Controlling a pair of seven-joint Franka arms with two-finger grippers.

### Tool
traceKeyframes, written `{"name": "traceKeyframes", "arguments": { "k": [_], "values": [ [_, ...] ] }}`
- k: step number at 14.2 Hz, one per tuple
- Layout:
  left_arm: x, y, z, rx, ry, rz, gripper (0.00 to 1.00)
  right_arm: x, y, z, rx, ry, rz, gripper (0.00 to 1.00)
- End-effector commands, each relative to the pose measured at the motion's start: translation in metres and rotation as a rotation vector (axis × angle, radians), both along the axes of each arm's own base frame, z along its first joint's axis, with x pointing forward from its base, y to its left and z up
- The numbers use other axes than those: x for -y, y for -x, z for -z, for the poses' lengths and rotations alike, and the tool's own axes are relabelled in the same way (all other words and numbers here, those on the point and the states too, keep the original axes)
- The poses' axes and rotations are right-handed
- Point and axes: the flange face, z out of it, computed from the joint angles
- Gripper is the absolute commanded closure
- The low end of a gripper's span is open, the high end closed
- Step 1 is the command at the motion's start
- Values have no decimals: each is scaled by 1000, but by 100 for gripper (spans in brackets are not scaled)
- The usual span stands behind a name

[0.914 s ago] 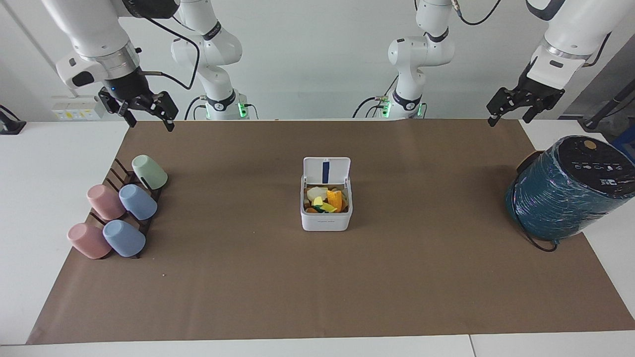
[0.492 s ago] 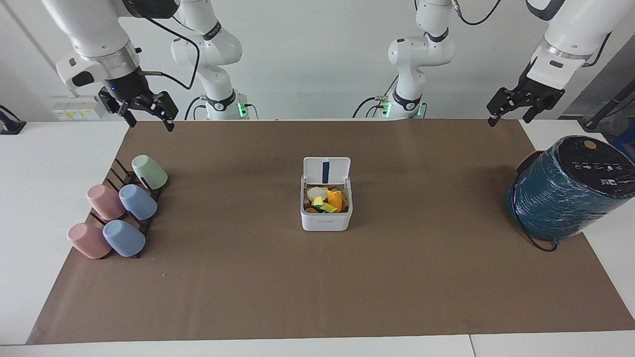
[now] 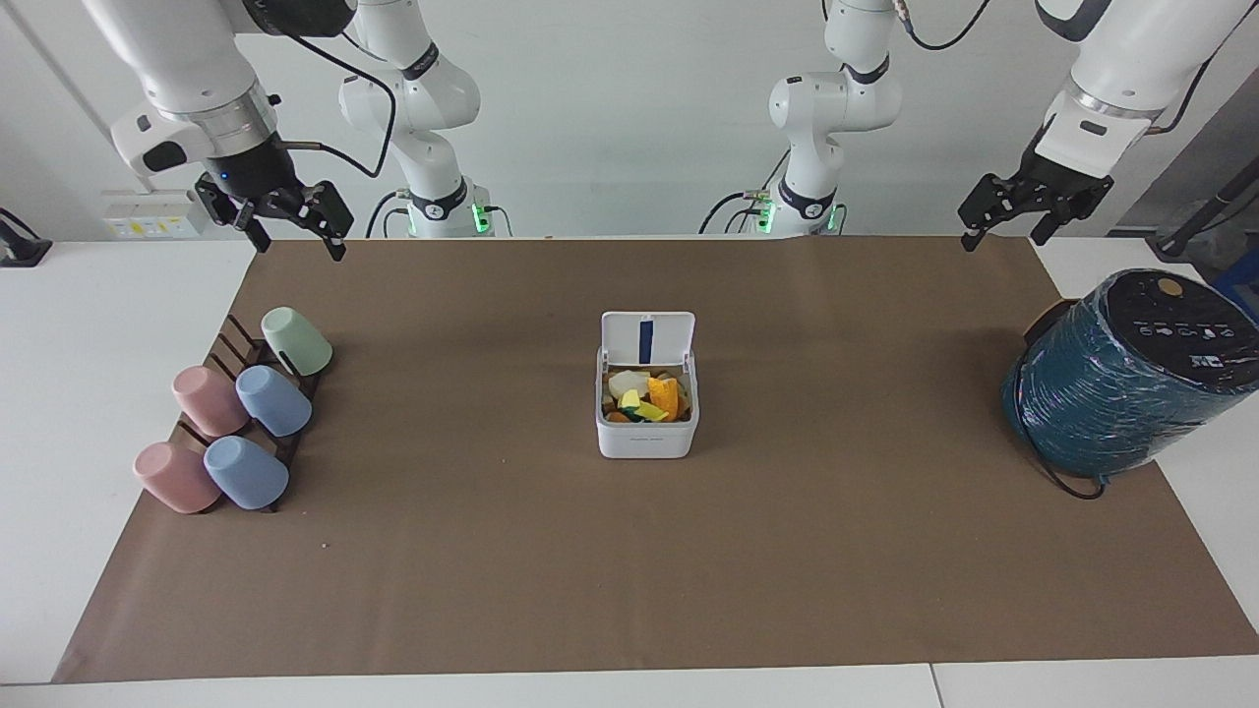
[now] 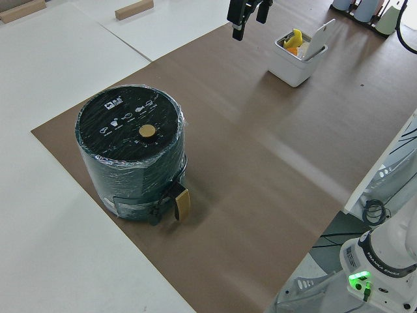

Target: Close trash can lid

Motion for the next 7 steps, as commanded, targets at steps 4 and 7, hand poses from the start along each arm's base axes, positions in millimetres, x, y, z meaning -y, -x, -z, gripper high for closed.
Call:
{"name": "traceKeyframes", "arguments": {
  "k": [4, 7],
  "values": [
    [19, 12, -1, -5, -20, 36, 0, 2, 6, 0, -11, -2, -19, 0],
    [60, 16, -1, 0, -20, 108, 0, 2, 6, 0, -11, -2, -19, 0]
  ]
}}
